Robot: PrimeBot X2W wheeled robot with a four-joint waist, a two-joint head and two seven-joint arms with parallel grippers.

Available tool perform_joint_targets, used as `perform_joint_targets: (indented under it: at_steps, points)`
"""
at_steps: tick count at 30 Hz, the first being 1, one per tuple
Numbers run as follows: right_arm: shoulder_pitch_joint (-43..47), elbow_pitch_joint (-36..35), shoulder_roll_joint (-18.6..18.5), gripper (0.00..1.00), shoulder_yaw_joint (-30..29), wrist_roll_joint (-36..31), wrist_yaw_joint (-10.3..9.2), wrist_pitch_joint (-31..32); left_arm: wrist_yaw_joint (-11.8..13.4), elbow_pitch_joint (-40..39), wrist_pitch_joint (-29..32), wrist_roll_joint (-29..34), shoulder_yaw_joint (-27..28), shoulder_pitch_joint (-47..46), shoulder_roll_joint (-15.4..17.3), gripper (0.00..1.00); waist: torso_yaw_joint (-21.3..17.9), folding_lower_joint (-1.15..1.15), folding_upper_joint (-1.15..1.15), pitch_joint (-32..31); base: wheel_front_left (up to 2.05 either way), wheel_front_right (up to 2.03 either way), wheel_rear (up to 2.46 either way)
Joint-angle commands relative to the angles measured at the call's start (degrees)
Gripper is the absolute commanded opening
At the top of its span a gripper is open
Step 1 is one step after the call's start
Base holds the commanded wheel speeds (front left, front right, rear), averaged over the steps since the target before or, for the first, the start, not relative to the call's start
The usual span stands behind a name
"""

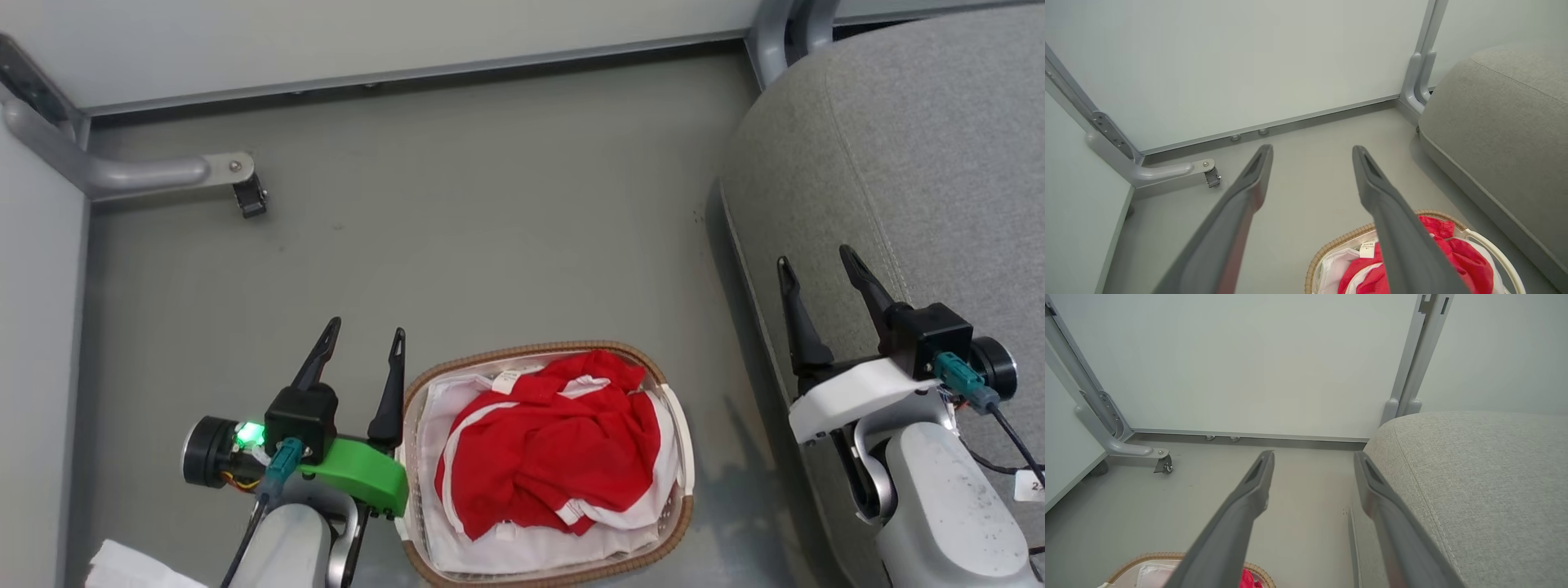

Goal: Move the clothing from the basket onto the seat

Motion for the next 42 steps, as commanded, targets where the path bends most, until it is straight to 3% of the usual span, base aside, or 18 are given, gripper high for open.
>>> perform_joint_targets:
  at_steps: [1, 13, 25, 34, 42]
  points:
    - [-1.2, -0.4, -0.3, 1.00, 0.1, 0.2, -0.04, -0.3, 0.2, 0.0, 0.0, -0.8, -0.5, -1.7, 0.1, 1.00, -2.7, 0.00, 0.48, 5.0, 0.00, 0.00, 0.00]
    - [-4.8, -2.5, 0.7, 1.00, 0.1, 0.3, -0.04, -0.3, 0.0, 4.3, 0.0, -3.2, -9.9, -7.1, 0.1, 1.00, -4.2, 0.00, 0.48, 15.3, 0.00, 0.00, 0.00]
    - [-8.1, -5.2, 1.6, 1.00, 2.0, 0.3, -0.04, -0.3, -1.1, 14.8, 0.0, -0.2, -20.2, -14.7, 0.2, 1.00, -6.3, 0.00, 0.48, 24.2, 0.00, 0.00, 0.00]
    - [-9.4, -6.3, 2.7, 1.00, 2.7, 0.7, -0.04, -0.3, 0.3, 25.0, 0.0, 0.8, -23.0, -20.3, 0.2, 1.00, -8.2, 0.00, 0.48, 29.2, 0.00, 0.00, 0.00]
    - [-10.1, -6.6, 3.3, 1.00, 4.0, 0.1, -0.04, -0.3, 4.2, 35.4, 0.0, 4.1, -25.1, -26.4, 0.3, 1.00, -9.4, 0.00, 0.48, 32.0, 0.00, 0.00, 0.00]
